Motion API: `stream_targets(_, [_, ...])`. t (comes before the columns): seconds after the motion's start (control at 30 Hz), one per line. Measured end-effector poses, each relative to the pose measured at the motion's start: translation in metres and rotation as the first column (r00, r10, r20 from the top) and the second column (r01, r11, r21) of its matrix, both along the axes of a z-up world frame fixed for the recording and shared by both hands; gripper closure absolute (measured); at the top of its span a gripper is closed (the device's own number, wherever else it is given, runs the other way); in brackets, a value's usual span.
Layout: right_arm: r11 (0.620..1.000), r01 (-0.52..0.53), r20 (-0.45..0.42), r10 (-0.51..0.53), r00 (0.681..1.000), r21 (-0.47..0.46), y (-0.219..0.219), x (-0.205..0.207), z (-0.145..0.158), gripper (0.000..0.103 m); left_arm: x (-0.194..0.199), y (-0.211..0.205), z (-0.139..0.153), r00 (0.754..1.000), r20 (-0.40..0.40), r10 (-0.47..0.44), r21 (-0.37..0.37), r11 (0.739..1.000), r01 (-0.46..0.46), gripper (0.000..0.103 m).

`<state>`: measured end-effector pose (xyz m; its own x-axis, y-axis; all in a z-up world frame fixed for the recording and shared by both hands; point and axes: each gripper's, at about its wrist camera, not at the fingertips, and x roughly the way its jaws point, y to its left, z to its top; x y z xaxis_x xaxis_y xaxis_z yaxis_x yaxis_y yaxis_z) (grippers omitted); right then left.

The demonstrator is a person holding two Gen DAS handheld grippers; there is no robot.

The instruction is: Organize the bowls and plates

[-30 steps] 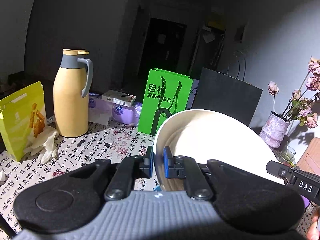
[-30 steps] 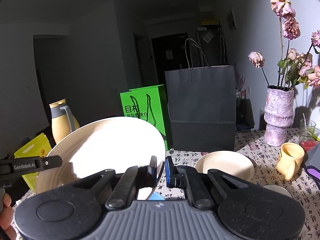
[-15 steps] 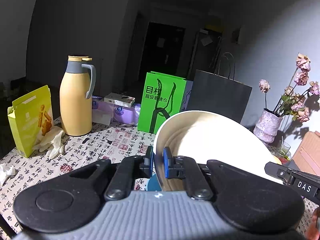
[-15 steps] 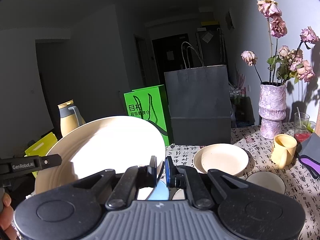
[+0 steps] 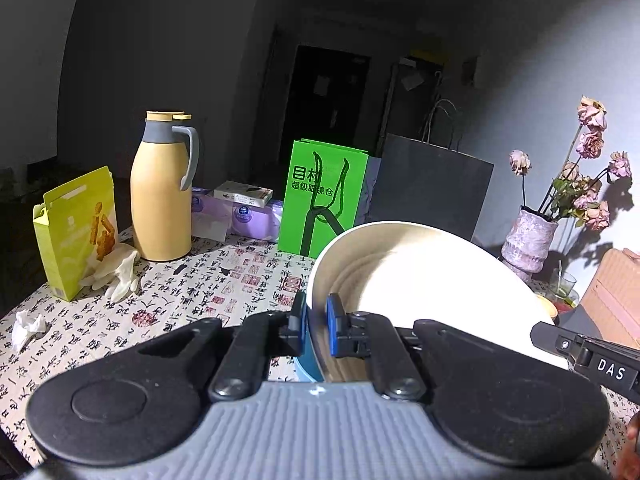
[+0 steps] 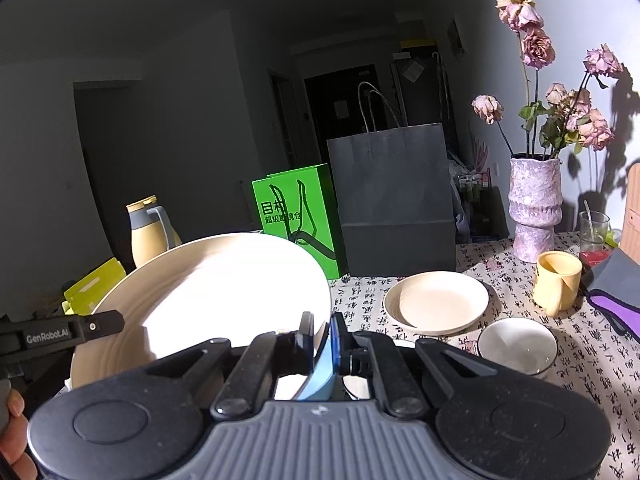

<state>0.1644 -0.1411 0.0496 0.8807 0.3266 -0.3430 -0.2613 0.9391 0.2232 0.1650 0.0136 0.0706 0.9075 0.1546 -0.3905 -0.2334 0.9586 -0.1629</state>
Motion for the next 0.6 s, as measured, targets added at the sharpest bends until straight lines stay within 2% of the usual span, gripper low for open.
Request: stream_targets(0.6, [0.999,0.027,-0.022,-0.027,0.999,0.023,-0.03,-0.033,-0.018,0.095,-0.024,-0.028,-0.019,0.999,-0.017,-0.041,-0.001,0.999,0.041,0.093])
